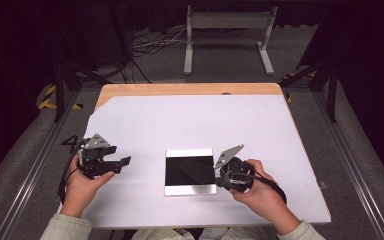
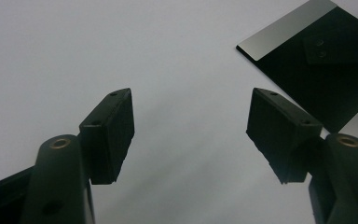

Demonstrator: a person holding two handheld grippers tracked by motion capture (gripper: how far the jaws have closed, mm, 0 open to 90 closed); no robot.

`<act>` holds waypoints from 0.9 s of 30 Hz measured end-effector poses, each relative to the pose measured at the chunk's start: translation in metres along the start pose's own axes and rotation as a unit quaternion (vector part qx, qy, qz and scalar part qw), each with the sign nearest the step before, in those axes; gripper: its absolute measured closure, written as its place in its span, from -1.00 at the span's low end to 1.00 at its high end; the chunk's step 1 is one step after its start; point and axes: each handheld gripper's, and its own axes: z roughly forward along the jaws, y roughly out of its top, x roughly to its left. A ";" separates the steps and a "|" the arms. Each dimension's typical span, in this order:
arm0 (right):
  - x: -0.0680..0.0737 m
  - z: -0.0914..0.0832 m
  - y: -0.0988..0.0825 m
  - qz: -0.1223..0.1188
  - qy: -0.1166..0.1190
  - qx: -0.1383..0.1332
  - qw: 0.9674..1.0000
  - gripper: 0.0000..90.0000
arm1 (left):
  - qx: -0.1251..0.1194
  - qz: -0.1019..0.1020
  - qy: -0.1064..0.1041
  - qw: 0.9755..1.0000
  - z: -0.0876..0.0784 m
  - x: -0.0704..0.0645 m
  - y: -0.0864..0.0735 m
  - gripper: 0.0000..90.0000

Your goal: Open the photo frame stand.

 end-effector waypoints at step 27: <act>0.001 -0.008 0.014 -0.004 -0.019 -0.025 1.000 1.00 | 0.000 0.000 -0.002 1.000 0.000 0.000 0.000 -0.28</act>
